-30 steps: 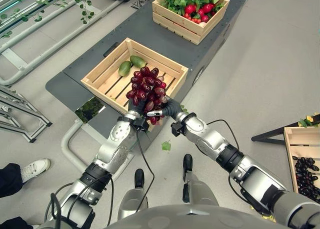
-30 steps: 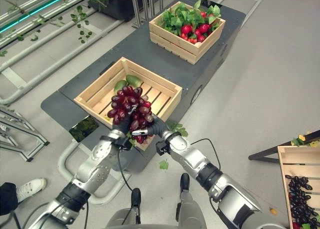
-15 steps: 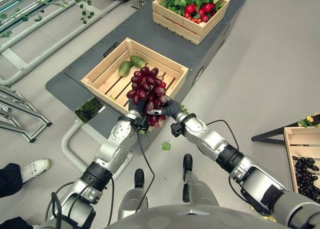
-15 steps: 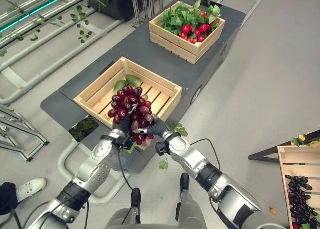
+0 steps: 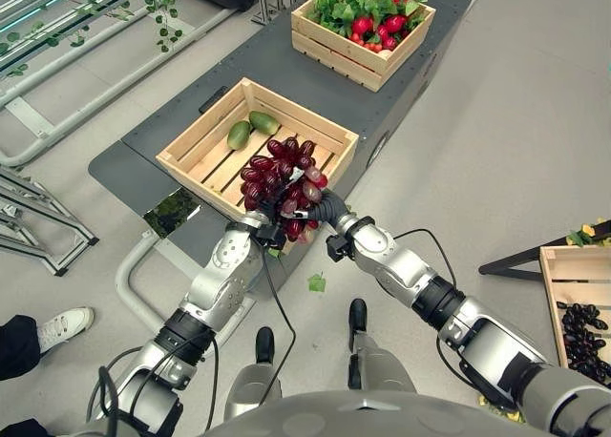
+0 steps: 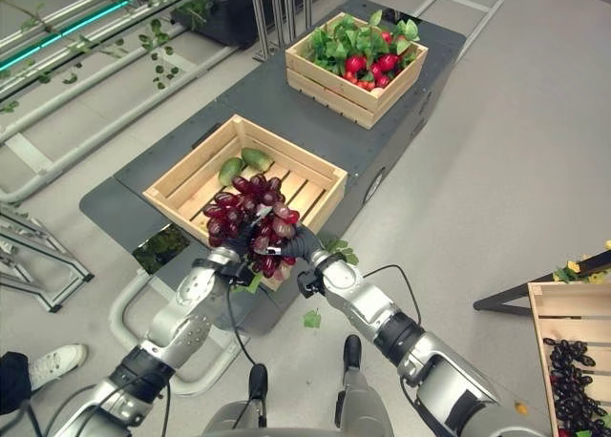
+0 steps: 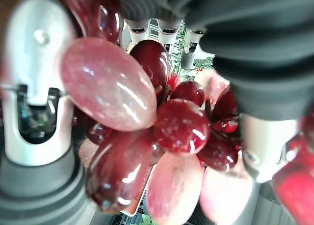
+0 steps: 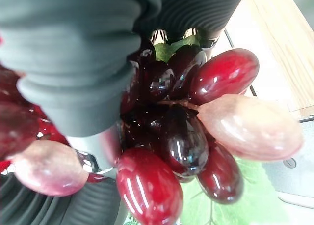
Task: Pick up the fruits from the basket on one side to the basket on the other side
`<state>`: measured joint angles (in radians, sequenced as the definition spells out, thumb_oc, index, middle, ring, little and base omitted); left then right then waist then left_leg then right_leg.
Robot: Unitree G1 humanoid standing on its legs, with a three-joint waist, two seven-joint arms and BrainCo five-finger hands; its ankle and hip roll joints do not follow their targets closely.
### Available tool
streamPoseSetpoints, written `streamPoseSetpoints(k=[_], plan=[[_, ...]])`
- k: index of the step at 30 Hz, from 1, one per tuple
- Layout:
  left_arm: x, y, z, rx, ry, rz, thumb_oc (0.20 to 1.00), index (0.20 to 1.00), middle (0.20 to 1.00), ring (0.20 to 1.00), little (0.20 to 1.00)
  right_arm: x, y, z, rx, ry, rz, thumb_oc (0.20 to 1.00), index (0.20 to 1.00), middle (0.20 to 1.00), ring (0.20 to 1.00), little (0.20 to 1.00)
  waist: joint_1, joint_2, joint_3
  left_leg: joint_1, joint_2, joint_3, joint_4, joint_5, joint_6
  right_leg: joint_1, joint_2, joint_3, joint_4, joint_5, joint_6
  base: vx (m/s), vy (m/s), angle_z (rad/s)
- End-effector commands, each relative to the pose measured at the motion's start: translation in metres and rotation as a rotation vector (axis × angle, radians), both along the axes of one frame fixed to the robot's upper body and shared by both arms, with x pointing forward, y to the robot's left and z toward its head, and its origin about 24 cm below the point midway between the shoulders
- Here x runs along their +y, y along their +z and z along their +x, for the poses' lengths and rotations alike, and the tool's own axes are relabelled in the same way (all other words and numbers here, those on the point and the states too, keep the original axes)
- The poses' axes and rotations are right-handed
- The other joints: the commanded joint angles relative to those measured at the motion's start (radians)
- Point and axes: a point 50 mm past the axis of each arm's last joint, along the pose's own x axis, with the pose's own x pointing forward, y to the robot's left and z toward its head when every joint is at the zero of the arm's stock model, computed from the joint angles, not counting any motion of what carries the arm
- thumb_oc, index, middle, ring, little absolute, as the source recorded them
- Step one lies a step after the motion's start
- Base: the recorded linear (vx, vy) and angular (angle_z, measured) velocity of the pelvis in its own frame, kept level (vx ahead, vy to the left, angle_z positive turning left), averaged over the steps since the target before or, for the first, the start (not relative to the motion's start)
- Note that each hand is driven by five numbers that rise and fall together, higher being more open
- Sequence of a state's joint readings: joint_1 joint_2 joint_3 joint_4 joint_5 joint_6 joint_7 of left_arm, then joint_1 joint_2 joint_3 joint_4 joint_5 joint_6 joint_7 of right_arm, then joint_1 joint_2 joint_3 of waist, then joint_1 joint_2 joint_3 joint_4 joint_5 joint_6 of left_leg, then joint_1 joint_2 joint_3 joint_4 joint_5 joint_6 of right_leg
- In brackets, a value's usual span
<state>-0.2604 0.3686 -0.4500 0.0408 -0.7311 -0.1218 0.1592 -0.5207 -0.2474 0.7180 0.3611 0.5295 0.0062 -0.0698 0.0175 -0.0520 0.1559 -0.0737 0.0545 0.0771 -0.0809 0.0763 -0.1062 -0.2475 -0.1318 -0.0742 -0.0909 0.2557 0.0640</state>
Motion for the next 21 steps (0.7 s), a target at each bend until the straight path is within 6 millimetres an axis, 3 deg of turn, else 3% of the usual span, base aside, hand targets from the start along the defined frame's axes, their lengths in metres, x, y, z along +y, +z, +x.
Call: streamPoseSetpoints(k=[1, 12, 21], plan=[[-0.028, 0.038, -0.002, -0.172, -0.101, -0.121, 1.000, 1.000, 1.000, 1.000, 1.000, 0.030, 0.048, 0.009, -0.163, 0.055, 0.149, 0.200, 0.200, 0.200, 0.200, 0.200, 0.031, 0.002, 0.009, -0.069, -0.036, -0.040, 0.024, -0.049, 0.050, 0.112, 0.022, -0.043, 0.004, -0.211, 0.063, 0.00, 0.000, 0.00], [0.014, 0.033, -0.011, -0.185, 0.040, -0.121, 1.000, 1.000, 1.000, 1.000, 1.000, 0.000, 0.041, 0.013, -0.165, -0.044, 0.149, 0.200, 0.200, 0.200, 0.200, 0.200, 0.043, 0.002, 0.006, -0.059, -0.033, -0.045, 0.021, -0.050, 0.047, 0.124, 0.024, -0.050, 0.004, -0.217, 0.060, 0.00, -0.001, 0.00], [0.061, 0.012, -0.022, -0.136, 0.229, -0.065, 1.000, 1.000, 1.000, 1.000, 1.000, -0.049, 0.025, 0.015, -0.140, -0.213, 0.131, 0.200, 0.200, 0.200, 0.200, 0.200, 0.050, 0.002, 0.000, -0.052, -0.027, -0.050, 0.021, -0.051, 0.044, 0.136, 0.028, -0.054, 0.004, -0.224, 0.056, 0.00, -0.009, 0.03]])
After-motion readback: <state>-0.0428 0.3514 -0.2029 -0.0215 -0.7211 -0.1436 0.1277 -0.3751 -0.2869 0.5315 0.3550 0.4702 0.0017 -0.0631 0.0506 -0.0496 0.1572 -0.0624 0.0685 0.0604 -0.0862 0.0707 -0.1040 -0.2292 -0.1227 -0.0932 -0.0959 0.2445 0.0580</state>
